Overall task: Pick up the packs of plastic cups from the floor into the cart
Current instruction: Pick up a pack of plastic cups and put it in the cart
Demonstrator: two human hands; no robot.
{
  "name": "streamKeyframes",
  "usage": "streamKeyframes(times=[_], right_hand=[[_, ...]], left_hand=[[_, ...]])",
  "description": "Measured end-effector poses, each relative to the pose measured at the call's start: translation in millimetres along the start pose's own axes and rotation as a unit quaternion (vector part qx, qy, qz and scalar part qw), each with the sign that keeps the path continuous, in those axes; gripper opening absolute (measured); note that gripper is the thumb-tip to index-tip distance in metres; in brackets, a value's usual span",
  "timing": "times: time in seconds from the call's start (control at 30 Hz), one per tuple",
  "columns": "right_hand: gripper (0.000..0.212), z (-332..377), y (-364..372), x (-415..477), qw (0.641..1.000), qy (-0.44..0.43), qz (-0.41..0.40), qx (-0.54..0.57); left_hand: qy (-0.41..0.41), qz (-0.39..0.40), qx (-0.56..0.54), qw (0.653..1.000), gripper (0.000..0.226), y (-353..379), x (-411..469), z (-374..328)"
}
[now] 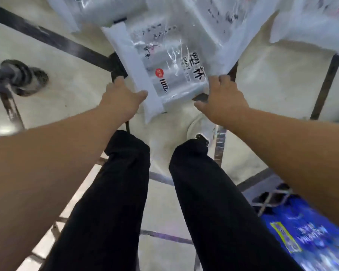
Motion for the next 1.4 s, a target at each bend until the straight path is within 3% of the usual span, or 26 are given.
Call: streamKeyframes(times=[0.1, 0.2, 0.37, 0.43, 0.57, 0.77, 1.07, 1.17, 1.4], right_hand=[[0.077, 13, 12, 40, 1.000, -0.029, 0.004, 0.001], [0.079, 18, 21, 63, 0.999, -0.045, 0.003, 0.025], [0.093, 12, 23, 84, 0.997, 0.002, -0.039, 0.069], [0.105, 9, 26, 92, 0.994, 0.032, -0.036, 0.097], [0.128, -6, 32, 109, 0.963, 0.072, 0.015, 0.259], [0.123, 5, 30, 103, 0.962, 0.051, 0.021, 0.269], [0.104, 65, 11, -16, 0.973, 0.014, 0.040, 0.225], [0.101, 79, -26, -88, 0.976, -0.007, 0.047, 0.214], [0.102, 93, -175, -295, 0.978, -0.070, 0.012, 0.195]], left_hand=[[0.024, -0.028, -0.090, 0.995, 0.088, 21, 39, -1], [0.030, -0.041, -0.153, 0.987, 0.107, 42, 58, 1], [0.033, -0.022, -0.172, 0.984, 0.128, 58, 88, -2], [0.016, -0.022, -0.177, 0.984, 0.128, 60, 97, -2], [0.030, -0.039, -0.198, 0.979, 0.125, 66, 104, 1], [0.075, -0.083, -0.223, 0.968, 0.115, 57, 89, 10], [0.053, -0.139, -0.218, 0.965, 0.091, 3, -49, 44], [0.057, -0.153, -0.192, 0.968, 0.084, -35, -128, 36], [0.116, -0.184, -0.197, 0.956, 0.090, -131, -343, -27]])
Point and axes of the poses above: each hand's wrist, its own x-axis towards the middle knuckle, its own y-axis out of the palm, z = x × y, the point moved 7 cm from there along x, towards the middle knuckle, and after that the axes turned 12 degrees about z, right-handed, at the moved point
